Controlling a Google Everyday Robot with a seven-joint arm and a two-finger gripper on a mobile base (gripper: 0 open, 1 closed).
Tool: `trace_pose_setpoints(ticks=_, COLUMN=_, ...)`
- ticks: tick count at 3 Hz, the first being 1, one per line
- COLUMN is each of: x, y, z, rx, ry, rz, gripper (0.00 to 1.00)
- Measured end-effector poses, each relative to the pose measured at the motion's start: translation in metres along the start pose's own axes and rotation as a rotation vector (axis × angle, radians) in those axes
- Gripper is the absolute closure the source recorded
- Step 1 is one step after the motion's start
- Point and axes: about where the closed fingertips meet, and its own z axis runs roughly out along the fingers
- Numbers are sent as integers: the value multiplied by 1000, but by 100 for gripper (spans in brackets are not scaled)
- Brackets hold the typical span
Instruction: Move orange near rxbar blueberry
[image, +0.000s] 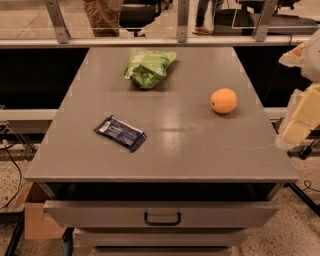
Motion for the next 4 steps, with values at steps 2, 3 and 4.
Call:
trace_pose_setpoints(ticks=2, x=57, y=-62, z=8, rx=124, ry=-364, rz=225, gripper=0)
trace_pose_setpoints(ticks=3, x=62, y=-80, z=22, rx=141, ry=-453, rz=264, gripper=0)
trace_pose_setpoints(ticks=4, x=61, y=-80, z=23, rx=140, ry=-455, rz=266, gripper=0)
